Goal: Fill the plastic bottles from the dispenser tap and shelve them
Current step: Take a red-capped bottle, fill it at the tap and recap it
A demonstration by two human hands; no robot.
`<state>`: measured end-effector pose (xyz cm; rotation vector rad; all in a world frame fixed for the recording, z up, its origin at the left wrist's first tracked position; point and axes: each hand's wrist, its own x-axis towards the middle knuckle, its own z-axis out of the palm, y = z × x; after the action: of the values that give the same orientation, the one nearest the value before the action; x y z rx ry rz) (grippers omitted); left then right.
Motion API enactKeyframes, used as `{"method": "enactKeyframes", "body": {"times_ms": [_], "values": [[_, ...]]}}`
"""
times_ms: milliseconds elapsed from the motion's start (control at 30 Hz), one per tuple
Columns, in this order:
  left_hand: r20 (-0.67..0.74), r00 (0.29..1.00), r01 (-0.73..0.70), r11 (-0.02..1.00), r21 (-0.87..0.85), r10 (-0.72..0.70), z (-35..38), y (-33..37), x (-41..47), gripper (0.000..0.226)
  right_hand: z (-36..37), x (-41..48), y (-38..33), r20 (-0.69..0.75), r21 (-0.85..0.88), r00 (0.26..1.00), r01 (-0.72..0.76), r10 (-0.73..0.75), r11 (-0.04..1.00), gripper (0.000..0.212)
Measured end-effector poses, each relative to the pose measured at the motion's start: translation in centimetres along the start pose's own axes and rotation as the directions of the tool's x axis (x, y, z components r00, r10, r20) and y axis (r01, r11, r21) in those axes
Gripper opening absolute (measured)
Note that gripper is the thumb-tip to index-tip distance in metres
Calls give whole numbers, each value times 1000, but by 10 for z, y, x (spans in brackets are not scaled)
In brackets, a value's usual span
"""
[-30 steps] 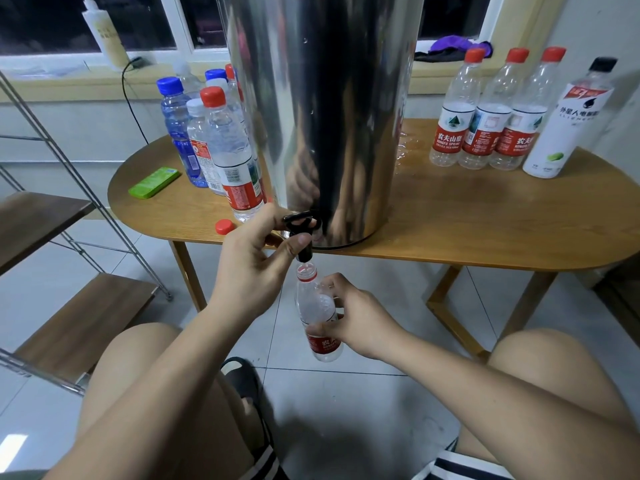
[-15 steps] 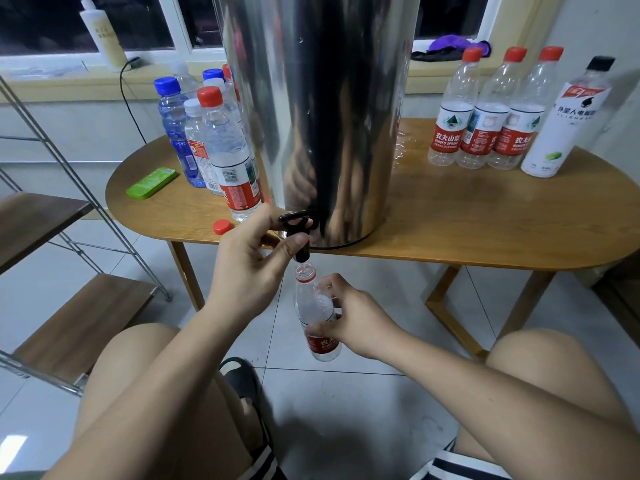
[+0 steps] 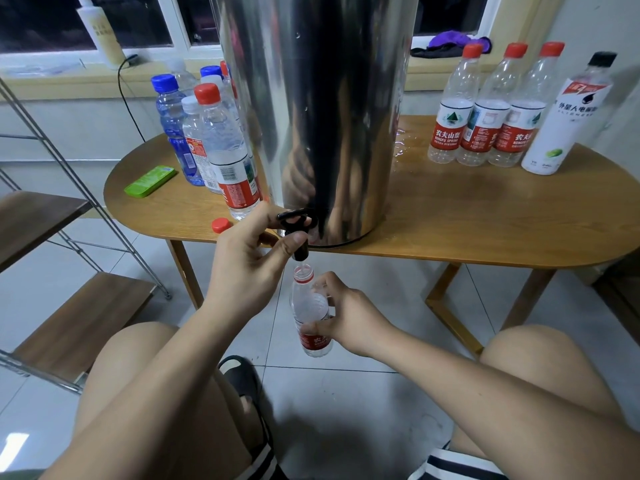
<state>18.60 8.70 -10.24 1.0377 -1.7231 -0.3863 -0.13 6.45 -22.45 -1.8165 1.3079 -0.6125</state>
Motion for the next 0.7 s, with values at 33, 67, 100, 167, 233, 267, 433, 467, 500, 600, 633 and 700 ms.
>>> {"method": "enactKeyframes", "body": {"times_ms": [33,67,100,167,233,267,433,467,500,600,633,700], "values": [[2,1000,0,1000,-2,0,0,0,0,13,0,0,0,-1,0,1000,1,-1,1000,70],[4,1000,2,1000,-7,-2,0,0,0,14,1,1,0,-2,-2,1000,2,-2,1000,70],[5,1000,5,1000,-12,-5,0,-1,0,14,1,1,0,-3,-6,1000,4,-4,1000,69],[4,1000,11,1000,-20,-11,0,-1,-1,13,2,2,0,-14,-14,1000,6,-7,1000,67],[5,1000,16,1000,-27,-16,1,0,-1,14,3,3,1,-30,-24,1000,9,-10,1000,67],[5,1000,16,999,-28,-16,1,0,-1,14,3,3,1,-36,-29,999,10,-11,1000,67],[-3,1000,11,1000,-29,-11,1,0,-1,14,3,3,0,-55,-31,998,24,-25,999,71],[-3,1000,9,1000,-29,-9,1,0,-1,15,3,3,0,-56,-32,998,27,-28,999,72],[-1,1000,7,1000,-28,-7,1,0,-1,14,3,3,0,-55,-35,998,28,-30,999,73],[3,1000,9,1000,-27,-9,0,-1,-1,13,3,2,0,-52,-39,998,25,-27,999,74],[5,1000,12,1000,-25,-11,0,-2,-1,13,3,2,0,-53,-37,998,23,-25,999,74],[5,1000,15,1000,-21,-15,0,-2,-1,13,3,1,0,-55,-35,998,22,-24,999,72]]}}
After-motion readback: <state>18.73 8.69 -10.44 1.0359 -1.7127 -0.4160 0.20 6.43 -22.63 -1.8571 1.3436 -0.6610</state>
